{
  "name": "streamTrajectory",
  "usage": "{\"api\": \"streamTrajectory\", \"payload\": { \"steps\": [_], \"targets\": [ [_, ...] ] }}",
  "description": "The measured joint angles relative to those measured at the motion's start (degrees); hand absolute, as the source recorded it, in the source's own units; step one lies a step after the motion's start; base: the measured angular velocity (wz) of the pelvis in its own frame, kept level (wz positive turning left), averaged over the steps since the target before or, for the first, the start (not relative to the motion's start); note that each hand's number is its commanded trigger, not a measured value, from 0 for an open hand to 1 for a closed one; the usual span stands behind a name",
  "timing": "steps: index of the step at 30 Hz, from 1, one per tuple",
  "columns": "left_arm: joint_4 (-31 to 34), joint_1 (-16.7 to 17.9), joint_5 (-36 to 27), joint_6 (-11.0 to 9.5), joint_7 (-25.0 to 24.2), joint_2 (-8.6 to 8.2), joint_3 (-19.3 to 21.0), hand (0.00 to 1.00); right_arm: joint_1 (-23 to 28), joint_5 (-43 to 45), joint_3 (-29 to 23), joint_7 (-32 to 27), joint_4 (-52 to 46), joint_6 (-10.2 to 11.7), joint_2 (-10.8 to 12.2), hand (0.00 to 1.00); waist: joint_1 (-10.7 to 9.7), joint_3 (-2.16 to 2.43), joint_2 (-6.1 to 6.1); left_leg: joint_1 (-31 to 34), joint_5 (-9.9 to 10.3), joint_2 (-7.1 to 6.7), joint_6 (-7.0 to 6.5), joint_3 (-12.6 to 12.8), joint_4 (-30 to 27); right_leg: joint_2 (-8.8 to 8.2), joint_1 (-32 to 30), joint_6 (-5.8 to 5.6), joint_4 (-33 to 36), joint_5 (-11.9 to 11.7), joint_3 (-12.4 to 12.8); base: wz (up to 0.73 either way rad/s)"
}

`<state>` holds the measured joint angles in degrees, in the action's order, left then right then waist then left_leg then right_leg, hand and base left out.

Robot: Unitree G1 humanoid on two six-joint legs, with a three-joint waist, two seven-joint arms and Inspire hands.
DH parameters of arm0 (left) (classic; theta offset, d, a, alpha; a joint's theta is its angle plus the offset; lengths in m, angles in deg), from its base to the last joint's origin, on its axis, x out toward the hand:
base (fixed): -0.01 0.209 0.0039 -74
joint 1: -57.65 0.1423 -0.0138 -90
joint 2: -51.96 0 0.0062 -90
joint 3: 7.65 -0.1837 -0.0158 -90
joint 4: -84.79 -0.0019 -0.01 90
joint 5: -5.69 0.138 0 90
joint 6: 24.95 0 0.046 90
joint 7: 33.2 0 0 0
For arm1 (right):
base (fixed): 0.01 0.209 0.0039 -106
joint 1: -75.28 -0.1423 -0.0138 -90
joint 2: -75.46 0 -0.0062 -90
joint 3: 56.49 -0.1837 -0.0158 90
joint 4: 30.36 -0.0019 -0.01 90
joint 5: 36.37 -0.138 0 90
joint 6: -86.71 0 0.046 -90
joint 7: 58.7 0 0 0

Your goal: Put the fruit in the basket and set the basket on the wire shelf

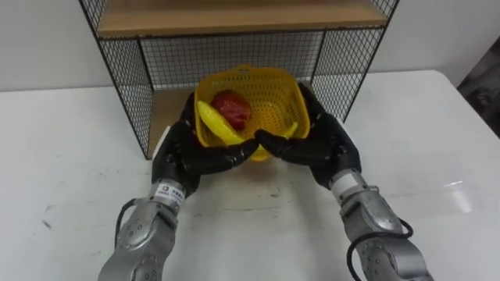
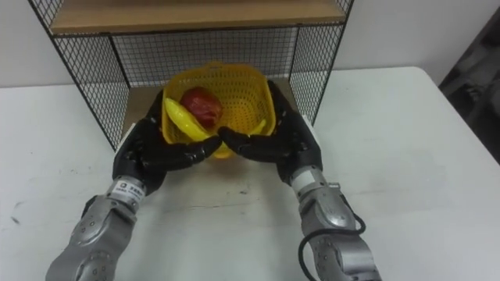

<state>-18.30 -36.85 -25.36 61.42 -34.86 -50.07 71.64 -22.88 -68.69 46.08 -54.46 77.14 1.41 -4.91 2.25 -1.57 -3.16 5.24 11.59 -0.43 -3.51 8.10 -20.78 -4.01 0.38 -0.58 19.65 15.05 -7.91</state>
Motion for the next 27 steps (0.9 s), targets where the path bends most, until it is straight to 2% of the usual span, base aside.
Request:
{"api": "streamTrajectory", "payload": {
  "steps": [4, 7, 9, 11, 16, 20, 27],
  "targets": [
    [-1.8, -1.5, 0.0, 0.2, 1.1, -0.73, 0.1, 0.00, -1.5, -1.1, 0.1, -0.8, 1.5, -0.9, 0.1, 0.00, 0.0, -0.02, -0.07, -0.1, 0.0, 0.05, 0.05, 0.2, 0.2, -0.01, 0.1, 0.01, -0.2, 0.0, -0.1, 0.00],
    [-5.9, -3.8, 0.2, 1.1, 1.2, -1.18, 0.4, 0.00, -3.2, -1.0, 0.0, -2.4, 3.2, -3.1, 0.0, 0.00, 0.1, -0.03, -0.07, -0.7, -0.1, 0.03, 0.10, 0.3, 0.6, -0.12, 0.6, 0.03, -0.2, 0.0, 0.0, 0.00],
    [-7.6, -5.3, 0.4, 1.4, 1.3, -1.18, 0.7, 0.00, -4.2, -1.1, -0.1, -2.8, 4.0, -3.6, -0.1, 0.00, 0.5, -0.02, -0.08, -1.1, -0.1, -0.03, 0.17, 0.2, 0.9, -0.04, 0.9, 0.03, -0.5, 0.0, -0.1, 0.00],
    [-9.5, -7.6, 1.6, 2.6, 1.5, -1.35, 1.1, 0.00, -7.4, -1.2, -0.3, -3.0, 5.6, -4.9, 0.3, 0.00, 0.7, -0.03, -0.07, -1.1, -0.5, 0.05, 0.34, 0.0, 1.2, 0.13, 1.2, 0.19, -1.1, -0.5, -0.3, 0.00],
    [-12.3, -10.9, 1.6, 5.7, 3.8, -1.80, 1.9, 0.00, -12.7, -1.4, -0.5, -4.9, 10.3, -6.4, 1.0, 0.00, 0.9, -0.03, -0.06, -2.3, -0.6, 0.14, 0.53, -0.4, 1.6, 0.27, 2.9, 0.35, -2.6, -0.9, -0.9, 0.06],
    [-16.1, -14.5, 1.2, 6.4, 6.1, -3.30, 2.8, 0.00, -17.2, -1.6, -2.7, -6.9, 15.9, -8.1, 2.7, 0.00, 0.8, 0.00, 0.13, -2.5, -0.7, 0.60, 0.60, -0.8, 1.6, 0.79, 4.9, 0.46, -5.3, -2.4, -1.7, 0.06],
    [-20.8, -19.2, 1.4, 8.6, 7.8, -4.24, 5.1, 0.00, -22.3, -3.4, -2.7, -7.4, 23.2, -8.6, 3.0, 0.00, 1.0, 0.02, 0.64, -2.9, -0.7, 0.66, 0.58, -1.0, 1.5, 0.89, 5.6, 0.45, -6.0, -2.8, -2.0, 0.00]
  ]
}}
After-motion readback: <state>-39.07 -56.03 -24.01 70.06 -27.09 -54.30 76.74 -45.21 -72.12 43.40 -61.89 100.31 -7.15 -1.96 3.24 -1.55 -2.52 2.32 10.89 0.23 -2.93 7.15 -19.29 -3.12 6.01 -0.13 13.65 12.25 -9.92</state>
